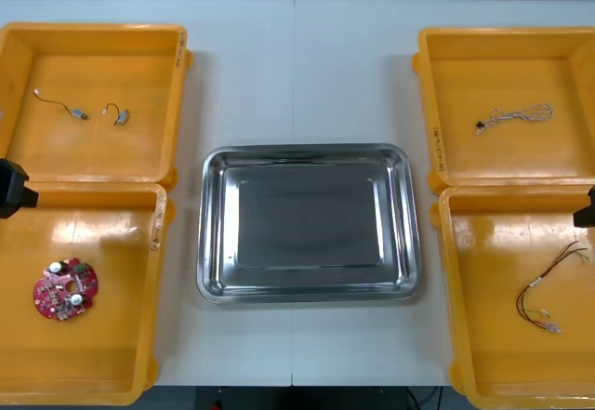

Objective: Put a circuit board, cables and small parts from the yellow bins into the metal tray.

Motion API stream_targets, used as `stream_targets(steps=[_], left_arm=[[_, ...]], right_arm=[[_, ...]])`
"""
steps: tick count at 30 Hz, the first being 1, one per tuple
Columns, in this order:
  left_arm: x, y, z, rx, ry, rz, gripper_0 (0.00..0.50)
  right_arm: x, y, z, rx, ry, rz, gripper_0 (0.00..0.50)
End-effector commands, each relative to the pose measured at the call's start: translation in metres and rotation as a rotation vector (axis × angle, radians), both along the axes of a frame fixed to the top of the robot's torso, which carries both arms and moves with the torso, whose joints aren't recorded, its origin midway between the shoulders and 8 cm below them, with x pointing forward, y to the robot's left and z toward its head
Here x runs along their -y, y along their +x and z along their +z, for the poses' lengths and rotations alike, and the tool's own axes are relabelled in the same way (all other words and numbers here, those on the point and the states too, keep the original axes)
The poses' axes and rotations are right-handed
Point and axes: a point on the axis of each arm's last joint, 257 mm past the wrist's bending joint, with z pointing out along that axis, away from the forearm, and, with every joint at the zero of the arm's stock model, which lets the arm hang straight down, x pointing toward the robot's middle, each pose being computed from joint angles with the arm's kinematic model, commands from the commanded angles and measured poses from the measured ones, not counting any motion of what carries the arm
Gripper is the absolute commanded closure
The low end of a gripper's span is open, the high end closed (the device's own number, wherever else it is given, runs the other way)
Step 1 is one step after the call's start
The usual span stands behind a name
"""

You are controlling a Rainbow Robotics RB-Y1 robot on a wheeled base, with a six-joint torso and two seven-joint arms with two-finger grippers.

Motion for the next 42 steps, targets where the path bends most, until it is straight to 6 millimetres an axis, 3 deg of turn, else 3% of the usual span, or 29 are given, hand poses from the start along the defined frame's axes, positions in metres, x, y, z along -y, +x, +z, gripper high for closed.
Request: stream_targets(steps=[1,42], left_arm=[[-0.0121,0.0069,0.0341,0.064,0.094,-0.076,0.0],[-0.0121,0.0069,0.0341,0.064,0.094,-0.076,0.0]], right_arm=[[0.0049,-0.0038,-0.0018,-0.011,-0.032,0.021,0.0],[0.0049,-0.0038,-0.0018,-0.011,-0.032,0.021,0.0]])
